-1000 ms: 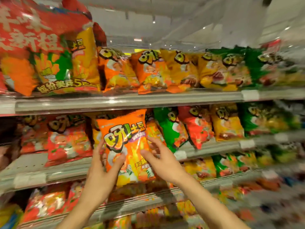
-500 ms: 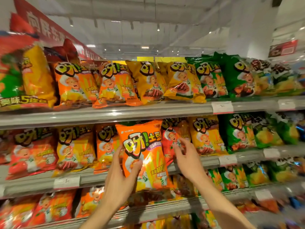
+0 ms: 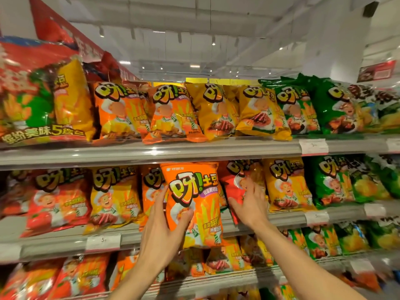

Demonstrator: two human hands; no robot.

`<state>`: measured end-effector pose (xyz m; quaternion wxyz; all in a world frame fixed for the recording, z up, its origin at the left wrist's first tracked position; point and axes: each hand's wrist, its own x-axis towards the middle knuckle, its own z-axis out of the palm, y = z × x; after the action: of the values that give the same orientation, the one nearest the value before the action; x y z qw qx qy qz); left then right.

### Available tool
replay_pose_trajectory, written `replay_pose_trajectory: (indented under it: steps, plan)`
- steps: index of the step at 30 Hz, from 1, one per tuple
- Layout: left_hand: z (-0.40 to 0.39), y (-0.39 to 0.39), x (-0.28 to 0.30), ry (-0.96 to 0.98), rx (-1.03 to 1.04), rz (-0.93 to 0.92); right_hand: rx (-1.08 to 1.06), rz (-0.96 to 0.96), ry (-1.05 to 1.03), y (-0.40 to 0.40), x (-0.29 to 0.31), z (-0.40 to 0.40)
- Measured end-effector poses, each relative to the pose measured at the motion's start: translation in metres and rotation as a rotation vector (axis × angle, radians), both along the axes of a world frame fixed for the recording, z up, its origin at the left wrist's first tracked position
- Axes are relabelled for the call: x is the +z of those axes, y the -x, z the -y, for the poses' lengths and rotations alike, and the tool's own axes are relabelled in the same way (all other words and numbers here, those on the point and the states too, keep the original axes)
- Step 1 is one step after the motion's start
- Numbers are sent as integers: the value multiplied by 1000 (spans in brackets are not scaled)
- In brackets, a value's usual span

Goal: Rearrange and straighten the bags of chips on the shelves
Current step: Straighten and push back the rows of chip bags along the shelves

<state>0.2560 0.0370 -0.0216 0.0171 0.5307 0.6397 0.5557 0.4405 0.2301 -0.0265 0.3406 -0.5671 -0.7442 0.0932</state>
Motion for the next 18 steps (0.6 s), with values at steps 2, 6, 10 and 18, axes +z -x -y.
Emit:
replay_pose_trajectory:
  steps: [2, 6, 10, 18]
  plan:
    - [1, 4, -3, -4, -3, -4, 8, -19, -16, 0, 2, 2]
    - [0, 9, -8, -13, -12, 6, 9, -29, -36, 0, 10, 8]
    - [-2, 8, -11, -21, 11, -4, 13, 1, -31, -7, 27, 14]
    - [-23, -19, -11, -37, 63, -88, 2, 20, -99, -58, 51, 34]
